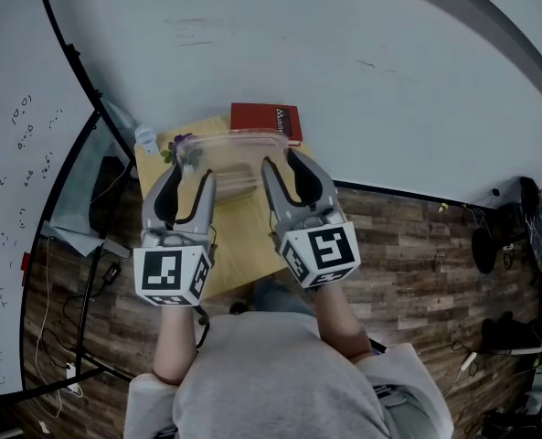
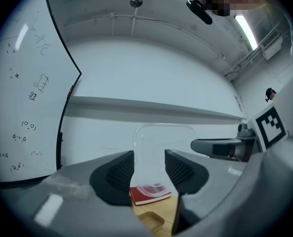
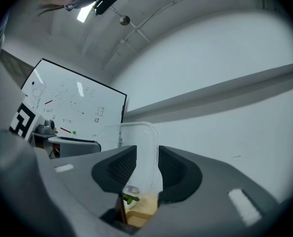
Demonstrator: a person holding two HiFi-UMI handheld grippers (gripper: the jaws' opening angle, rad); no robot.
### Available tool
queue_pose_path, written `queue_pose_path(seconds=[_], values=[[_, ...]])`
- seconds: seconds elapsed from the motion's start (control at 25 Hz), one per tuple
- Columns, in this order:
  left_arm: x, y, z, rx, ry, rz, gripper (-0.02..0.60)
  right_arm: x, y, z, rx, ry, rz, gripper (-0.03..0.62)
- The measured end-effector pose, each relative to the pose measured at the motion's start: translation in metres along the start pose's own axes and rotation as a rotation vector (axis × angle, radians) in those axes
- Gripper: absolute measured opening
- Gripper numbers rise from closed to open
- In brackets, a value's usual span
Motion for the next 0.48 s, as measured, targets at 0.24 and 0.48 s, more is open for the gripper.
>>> queue_pose_path(seconds=[0.24,0.48], values=[[-0.0007,-0.0009,0.0001,0.003,-0.001,-0.006,0.193,-0.0004,0.0007,0.0002,0.000,0.001,-0.006,0.132],[0.0021,-0.0004,0.0007,0.008,-0.004,-0.005,0.195,0.0019,0.0013,-0.0019,0.002,0.000,-0.004,0.132]])
Point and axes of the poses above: the fingertips, and each gripper's own axes: z backward along the fingers, x to its left, y out of its underside, the point moved 9 cm from there along z, backward along the fingers
